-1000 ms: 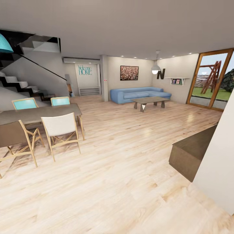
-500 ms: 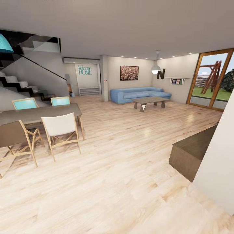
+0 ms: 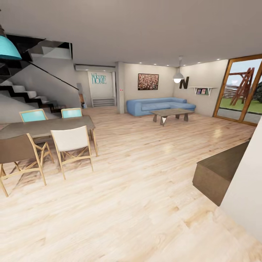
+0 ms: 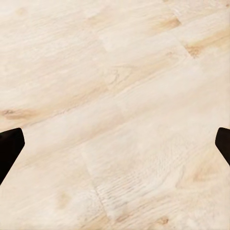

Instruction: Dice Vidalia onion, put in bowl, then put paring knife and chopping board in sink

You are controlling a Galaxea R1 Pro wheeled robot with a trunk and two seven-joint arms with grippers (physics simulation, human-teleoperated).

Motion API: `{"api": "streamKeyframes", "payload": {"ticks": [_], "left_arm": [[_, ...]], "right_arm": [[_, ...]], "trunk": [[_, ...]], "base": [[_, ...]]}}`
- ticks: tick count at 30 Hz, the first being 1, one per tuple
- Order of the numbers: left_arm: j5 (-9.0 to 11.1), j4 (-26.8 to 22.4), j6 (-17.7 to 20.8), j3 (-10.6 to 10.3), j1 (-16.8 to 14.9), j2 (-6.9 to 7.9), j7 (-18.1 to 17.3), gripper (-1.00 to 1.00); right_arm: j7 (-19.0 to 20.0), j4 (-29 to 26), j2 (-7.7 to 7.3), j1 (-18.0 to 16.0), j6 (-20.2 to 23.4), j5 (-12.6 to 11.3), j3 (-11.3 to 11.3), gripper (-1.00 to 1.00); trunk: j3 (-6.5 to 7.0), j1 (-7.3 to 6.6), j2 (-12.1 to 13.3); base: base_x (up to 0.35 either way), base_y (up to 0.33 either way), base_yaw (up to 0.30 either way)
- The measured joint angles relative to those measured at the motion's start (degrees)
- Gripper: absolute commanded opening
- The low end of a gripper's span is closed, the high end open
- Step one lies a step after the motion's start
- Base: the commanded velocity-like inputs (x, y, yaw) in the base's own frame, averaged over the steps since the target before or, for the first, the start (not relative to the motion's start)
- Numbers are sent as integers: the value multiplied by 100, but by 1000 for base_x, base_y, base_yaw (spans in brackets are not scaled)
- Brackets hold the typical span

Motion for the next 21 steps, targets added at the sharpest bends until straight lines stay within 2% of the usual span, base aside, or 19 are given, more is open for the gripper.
{"api": "streamKeyframes", "payload": {"ticks": [4, 8, 14, 21], "left_arm": [[0, 0, 0, 0, -1, -2, -3, 100], [0, 1, -2, -1, -1, -3, -5, 100], [-11, 1, -2, 0, -1, -3, -5, 100], [-9, 0, -2, 0, 0, -3, -5, 100]], "right_arm": [[3, 0, 0, -2, -1, -5, -8, 100], [-4, -1, 0, -3, 8, -6, -10, 100], [-7, 0, 0, -3, 9, -7, -10, 100], [-8, 1, 0, -2, 10, -6, -9, 100]], "trunk": [[0, 0, 0], [0, 0, 0], [0, -1, 0], [0, 0, 0]], "base": [[0, 0, 0], [0, 0, 131], [32, 27, 254], [72, 208, 277]]}}
